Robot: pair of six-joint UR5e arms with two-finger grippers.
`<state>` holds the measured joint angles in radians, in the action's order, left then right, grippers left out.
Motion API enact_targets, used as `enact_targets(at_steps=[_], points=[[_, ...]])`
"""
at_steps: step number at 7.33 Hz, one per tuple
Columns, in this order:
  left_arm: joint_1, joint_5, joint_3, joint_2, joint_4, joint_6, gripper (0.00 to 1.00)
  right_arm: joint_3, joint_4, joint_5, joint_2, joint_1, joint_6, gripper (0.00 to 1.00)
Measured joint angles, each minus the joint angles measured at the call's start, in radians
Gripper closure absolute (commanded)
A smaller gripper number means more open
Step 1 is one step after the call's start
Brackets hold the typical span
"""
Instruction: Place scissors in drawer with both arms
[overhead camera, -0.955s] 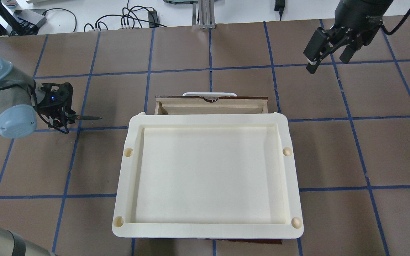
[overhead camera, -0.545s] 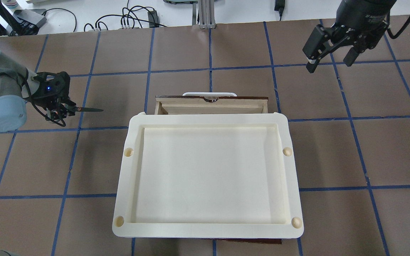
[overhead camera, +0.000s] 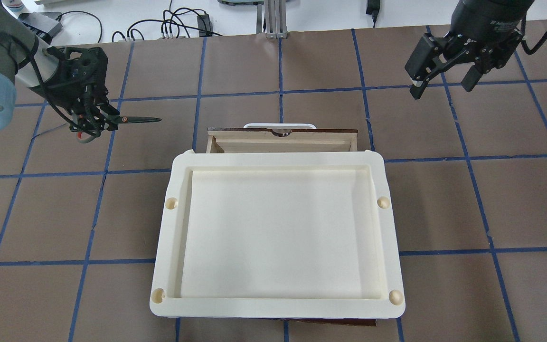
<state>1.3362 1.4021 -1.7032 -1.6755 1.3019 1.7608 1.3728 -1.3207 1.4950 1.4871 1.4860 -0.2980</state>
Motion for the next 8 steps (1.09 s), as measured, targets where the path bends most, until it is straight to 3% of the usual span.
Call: enact_targets(at_steps=[4, 8], points=[[0.244, -0.010, 0.097, -0.008, 0.047, -0.309, 0.87, 0.000, -0.010, -0.001, 0.001, -0.001, 0.000, 0.00], [0.401, -0.013, 0.121, -0.079, 0.047, -0.511, 0.87, 0.001, -0.016, -0.002, 0.002, 0.000, -0.002, 0.00]])
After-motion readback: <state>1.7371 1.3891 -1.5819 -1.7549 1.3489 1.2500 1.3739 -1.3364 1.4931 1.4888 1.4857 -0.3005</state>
